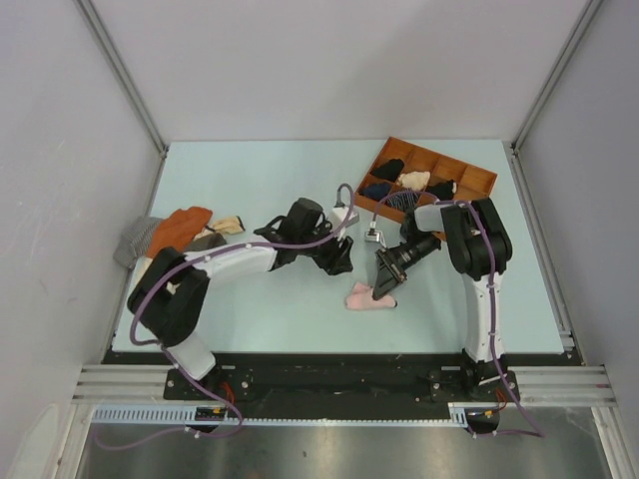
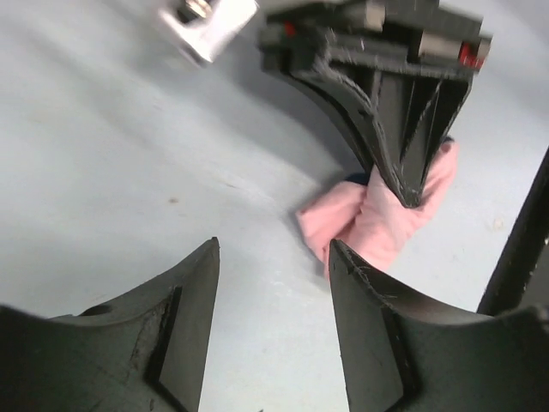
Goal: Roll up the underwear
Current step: Pick up the underwear from the center of the board, then place the underwear in the storage box.
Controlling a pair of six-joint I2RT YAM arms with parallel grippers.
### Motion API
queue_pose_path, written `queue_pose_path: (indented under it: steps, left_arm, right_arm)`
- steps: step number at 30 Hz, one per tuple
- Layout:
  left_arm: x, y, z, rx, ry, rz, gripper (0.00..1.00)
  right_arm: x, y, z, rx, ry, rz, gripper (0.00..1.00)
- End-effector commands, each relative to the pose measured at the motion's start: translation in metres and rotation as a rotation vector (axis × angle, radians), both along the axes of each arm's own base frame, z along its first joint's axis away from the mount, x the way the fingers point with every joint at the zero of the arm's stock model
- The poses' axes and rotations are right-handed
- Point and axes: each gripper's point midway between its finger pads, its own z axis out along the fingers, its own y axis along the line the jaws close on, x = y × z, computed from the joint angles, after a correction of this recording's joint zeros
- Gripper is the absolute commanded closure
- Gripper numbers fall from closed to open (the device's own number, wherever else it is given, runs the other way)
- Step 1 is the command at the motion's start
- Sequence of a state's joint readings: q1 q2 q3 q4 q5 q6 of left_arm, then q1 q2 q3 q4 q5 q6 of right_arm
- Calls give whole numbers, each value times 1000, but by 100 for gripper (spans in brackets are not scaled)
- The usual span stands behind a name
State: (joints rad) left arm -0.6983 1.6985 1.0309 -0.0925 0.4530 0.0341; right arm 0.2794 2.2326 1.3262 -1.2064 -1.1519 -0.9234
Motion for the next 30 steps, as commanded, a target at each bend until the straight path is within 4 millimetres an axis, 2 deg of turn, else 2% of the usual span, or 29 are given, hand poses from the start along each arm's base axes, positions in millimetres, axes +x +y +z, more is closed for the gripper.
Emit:
queue_pose_path:
  steps: [1, 3, 4, 6, 8, 9, 11, 13, 14, 15, 17, 18, 19, 20, 22, 23, 25, 26, 30]
  left_arm:
    - [20, 9, 55, -110, -171, 85, 42]
    - [24, 18, 64, -126, -203, 118, 41]
    - [24, 22, 77, -147, -230, 130, 41]
    - [24, 33, 82, -150, -247, 156, 39]
    - [23, 44, 97, -172, -284, 181, 37]
    - [21, 48, 102, -186, -276, 203, 33]
    - [19, 60, 119, -217, -308, 223, 30]
    - [17, 72, 127, -231, -314, 238, 27]
    - [13, 77, 138, -249, -333, 238, 26]
    - [10, 82, 140, -245, -323, 243, 24]
    - [8, 95, 157, -259, -359, 258, 22]
    - [5, 102, 156, -240, -350, 270, 20]
    - [5, 108, 160, -235, -358, 287, 19]
    - [2, 116, 163, -206, -389, 289, 18]
    - [0, 127, 167, -175, -418, 310, 12]
    - [-2, 133, 164, -136, -432, 312, 12]
    - [-8, 140, 165, -115, -456, 306, 11]
    - [-10, 144, 162, -89, -465, 295, 11]
    - [-16, 157, 145, -33, -489, 306, 11]
  right_arm:
    - [7, -3, 15, 12, -107, 19, 100]
    - [13, -4, 22, 13, -160, 15, 100]
    - [15, -5, 23, -4, -174, 13, 100]
    - [25, -7, 32, -13, -252, 1, 100]
    - [36, -10, 38, -35, -312, -20, 100]
    - [42, -12, 49, -33, -363, -37, 100]
    - [53, -16, 56, -50, -419, -65, 100]
    - [64, -24, 71, -59, -483, -97, 100]
    - [67, -28, 76, -65, -499, -110, 100]
    - [74, -37, 85, -72, -528, -143, 100]
    - [88, -50, 101, -86, -579, -191, 100]
    - [96, -59, 106, -103, -603, -220, 100]
    - [107, -78, 116, -124, -636, -277, 100]
    - [122, -88, 130, -134, -689, -309, 100]
    - [147, -130, 142, -197, -730, -418, 100]
    - [162, -143, 155, -216, -781, -446, 100]
    - [187, -179, 153, -302, -812, -518, 100]
    - [200, -191, 162, -326, -854, -544, 100]
    - [242, -239, 149, -477, -924, -616, 100]
